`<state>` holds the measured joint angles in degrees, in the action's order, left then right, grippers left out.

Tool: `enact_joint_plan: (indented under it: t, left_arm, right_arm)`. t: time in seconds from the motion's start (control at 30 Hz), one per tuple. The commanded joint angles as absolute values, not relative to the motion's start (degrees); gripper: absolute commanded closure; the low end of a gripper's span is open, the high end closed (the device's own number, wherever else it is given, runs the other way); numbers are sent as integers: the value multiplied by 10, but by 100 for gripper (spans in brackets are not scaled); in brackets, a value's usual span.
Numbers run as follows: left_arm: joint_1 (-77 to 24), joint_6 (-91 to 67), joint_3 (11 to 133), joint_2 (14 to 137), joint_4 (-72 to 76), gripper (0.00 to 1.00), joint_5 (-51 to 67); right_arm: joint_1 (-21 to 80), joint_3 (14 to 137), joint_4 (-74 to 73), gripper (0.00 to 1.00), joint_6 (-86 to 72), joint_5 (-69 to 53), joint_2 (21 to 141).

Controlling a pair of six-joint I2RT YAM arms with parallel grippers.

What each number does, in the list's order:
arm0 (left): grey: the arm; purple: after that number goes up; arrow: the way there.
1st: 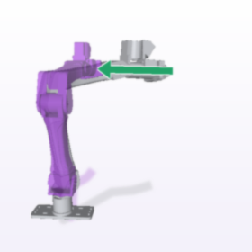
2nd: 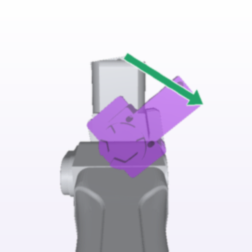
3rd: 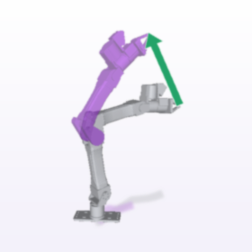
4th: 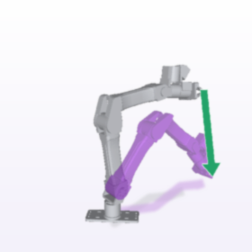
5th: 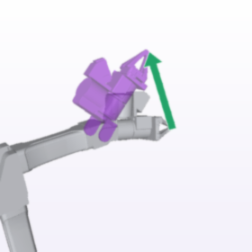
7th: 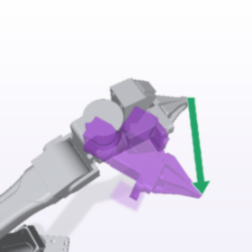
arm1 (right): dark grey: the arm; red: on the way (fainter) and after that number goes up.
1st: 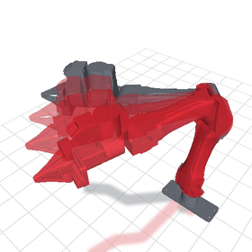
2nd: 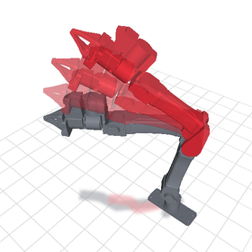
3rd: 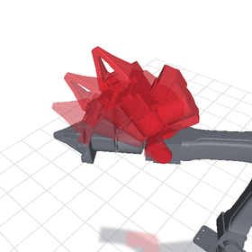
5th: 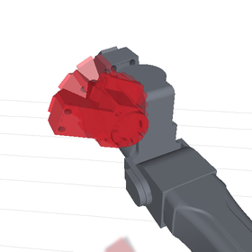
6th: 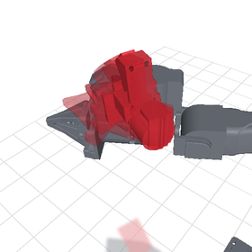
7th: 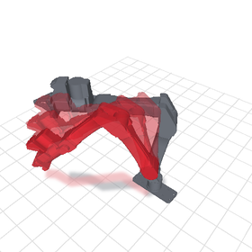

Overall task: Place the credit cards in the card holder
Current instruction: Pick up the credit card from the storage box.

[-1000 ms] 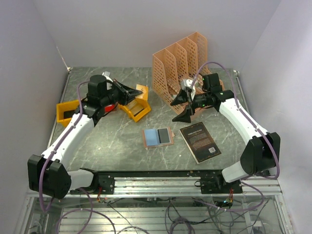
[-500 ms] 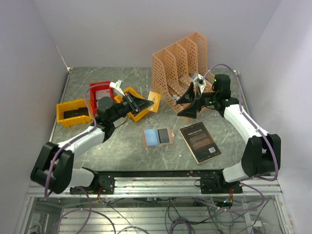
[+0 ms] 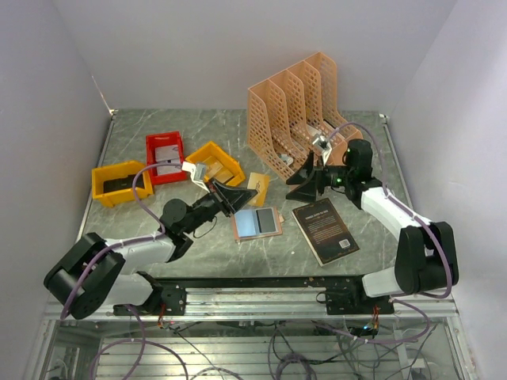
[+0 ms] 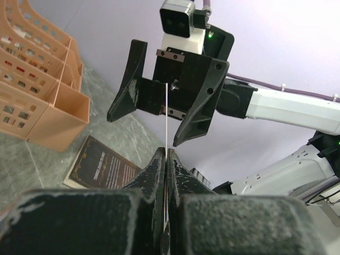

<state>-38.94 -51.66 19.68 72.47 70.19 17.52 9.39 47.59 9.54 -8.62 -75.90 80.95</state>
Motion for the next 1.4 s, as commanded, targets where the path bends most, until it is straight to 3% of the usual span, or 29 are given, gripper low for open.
enact_joint_plan:
  t: [0.0,0.2,0.33,0.53,0.73,1.07,1.13,1.23,1.37]
  left_arm:
    - [-409,-477,196,741,798,93,129]
    - [-425,-486,201,788,853,93,144]
    - [-429,-490,207,811,869,93,147]
    - [-434,-501,214,838,889,93,154]
    - [-438,-508,216,855,908,93,153]
    - [-440,-520,222,874,924,93,159]
    - [-439,-521,221,876,926,93,158]
    - [-440,-521,212,874,925,83,154]
    - [-430,-508,175,815,841,48,116]
  right_arm:
    - [119,461,238,10,-211,-738,810]
    - [139,442,368,13,-356,-724,823]
    - [140,437,421,22,-411,-735,822]
    - [155,434,454,46,-436,-741,822]
    - [166,438,459,59,-444,-747,826]
    - [173,440,473,97,-454,-756,834]
    - [174,442,472,100,-453,-759,837]
    - [174,447,459,100,-443,-765,841]
    - [165,464,351,100,-360,-750,846]
